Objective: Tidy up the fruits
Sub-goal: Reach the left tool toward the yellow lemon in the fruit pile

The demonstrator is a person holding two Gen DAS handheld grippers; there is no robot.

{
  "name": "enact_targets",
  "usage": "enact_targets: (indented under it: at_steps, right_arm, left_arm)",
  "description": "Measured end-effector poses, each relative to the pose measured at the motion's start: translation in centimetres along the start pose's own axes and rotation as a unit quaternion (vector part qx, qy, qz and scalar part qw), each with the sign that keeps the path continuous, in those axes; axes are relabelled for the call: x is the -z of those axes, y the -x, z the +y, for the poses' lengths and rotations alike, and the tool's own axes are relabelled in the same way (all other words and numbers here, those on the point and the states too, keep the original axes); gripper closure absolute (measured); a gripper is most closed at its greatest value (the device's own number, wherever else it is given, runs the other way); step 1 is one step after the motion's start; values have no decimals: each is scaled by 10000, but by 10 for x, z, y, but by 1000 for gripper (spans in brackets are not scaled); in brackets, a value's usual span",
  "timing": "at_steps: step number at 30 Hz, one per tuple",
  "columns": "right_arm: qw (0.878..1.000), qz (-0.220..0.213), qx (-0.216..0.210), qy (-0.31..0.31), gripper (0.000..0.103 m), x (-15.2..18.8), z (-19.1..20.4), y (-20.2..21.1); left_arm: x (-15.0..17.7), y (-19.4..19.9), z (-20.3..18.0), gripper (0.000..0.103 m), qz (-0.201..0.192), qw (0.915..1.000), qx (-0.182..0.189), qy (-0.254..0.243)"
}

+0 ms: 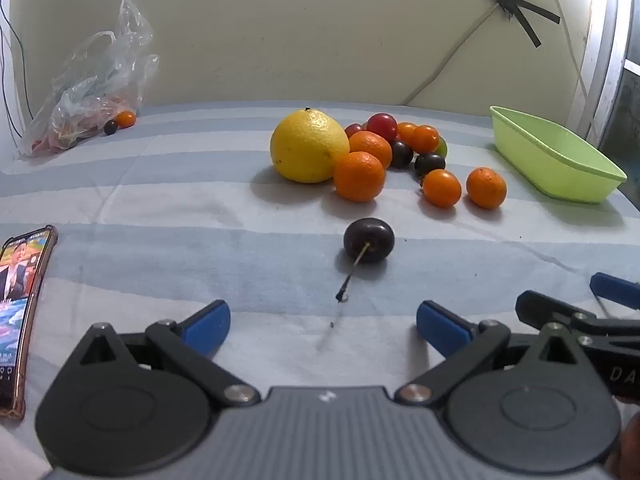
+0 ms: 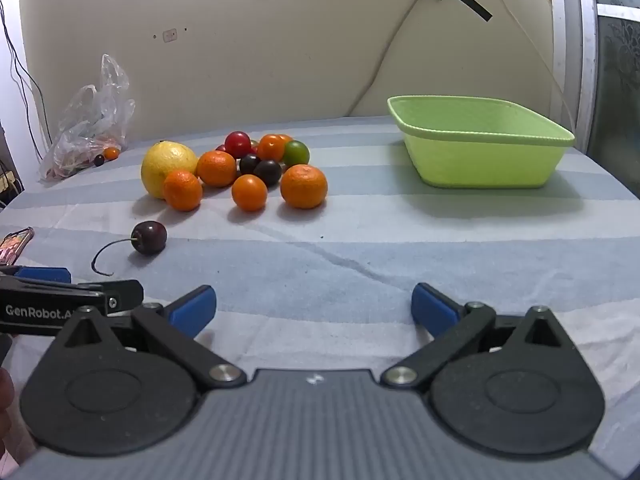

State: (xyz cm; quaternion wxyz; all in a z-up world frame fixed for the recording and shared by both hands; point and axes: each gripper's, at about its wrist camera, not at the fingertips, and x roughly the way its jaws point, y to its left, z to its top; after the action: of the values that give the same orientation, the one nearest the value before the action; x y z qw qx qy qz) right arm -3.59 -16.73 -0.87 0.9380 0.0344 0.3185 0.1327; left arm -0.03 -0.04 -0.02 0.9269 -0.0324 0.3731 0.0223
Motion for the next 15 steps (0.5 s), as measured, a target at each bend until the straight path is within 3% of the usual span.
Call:
enact_targets:
  at_steps: [5, 12, 15]
  right_arm:
    - [9999, -64, -81, 63, 0, 3, -2, -2]
    - [9997, -106, -233, 20, 0, 2, -4, -2]
    - [9985, -149, -519, 90, 0, -5, -5, -4]
  left_arm:
    - [3, 2, 5, 0, -27, 9997, 144, -174]
    - [25, 15, 26, 0, -391, 9927, 729, -874]
    - [13, 18, 46, 0, -430, 9928, 992, -512]
